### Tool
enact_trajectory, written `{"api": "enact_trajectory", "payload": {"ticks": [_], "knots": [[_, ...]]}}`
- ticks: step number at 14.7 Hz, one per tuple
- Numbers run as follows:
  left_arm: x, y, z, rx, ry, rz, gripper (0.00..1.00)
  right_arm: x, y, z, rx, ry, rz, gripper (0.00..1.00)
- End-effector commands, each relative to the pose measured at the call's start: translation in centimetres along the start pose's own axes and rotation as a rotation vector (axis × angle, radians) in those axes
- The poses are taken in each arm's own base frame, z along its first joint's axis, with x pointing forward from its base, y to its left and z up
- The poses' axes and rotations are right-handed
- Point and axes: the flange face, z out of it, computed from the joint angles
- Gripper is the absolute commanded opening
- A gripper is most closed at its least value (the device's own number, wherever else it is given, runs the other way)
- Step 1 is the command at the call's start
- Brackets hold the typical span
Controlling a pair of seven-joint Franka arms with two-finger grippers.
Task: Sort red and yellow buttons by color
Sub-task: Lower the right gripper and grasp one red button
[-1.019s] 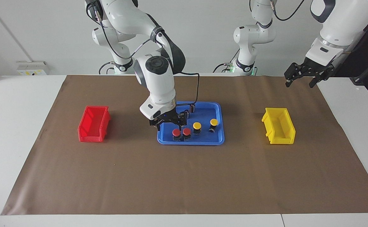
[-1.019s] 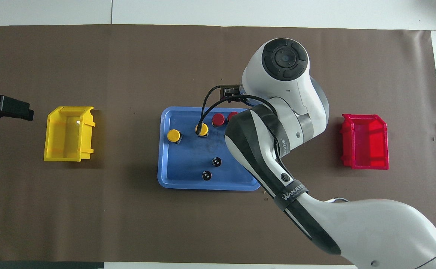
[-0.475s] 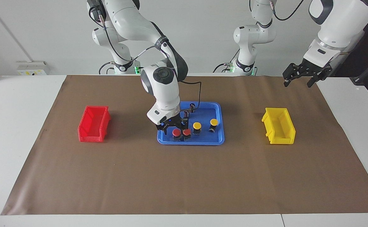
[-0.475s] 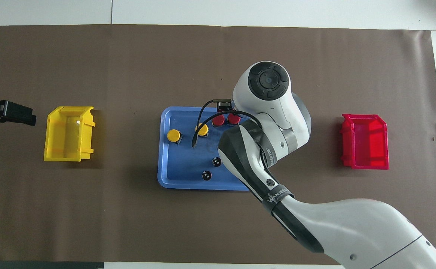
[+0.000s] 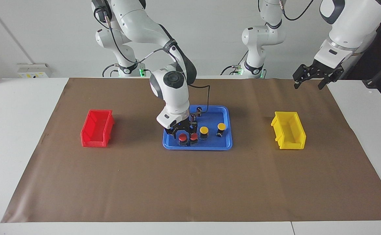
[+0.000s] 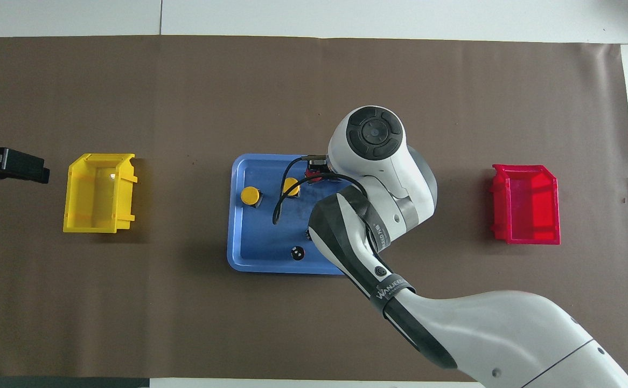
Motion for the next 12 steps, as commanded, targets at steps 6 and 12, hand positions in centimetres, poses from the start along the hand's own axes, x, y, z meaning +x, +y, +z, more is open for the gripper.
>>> {"api": "enact_trajectory", "payload": {"ticks": [6,12], "knots": [[-0.82,-1.51,-0.15,-0.012,0.011,-0.019,1.00,-0.32,0.78,-0.32,-0.012,0.019,-0.009,0.66],[-0.82,-1.52,-0.08,-0.012,0.010,-0.019,1.00,-0.56,0.91,0.01,-0.012,0.017,-0.009,0.64]]}}
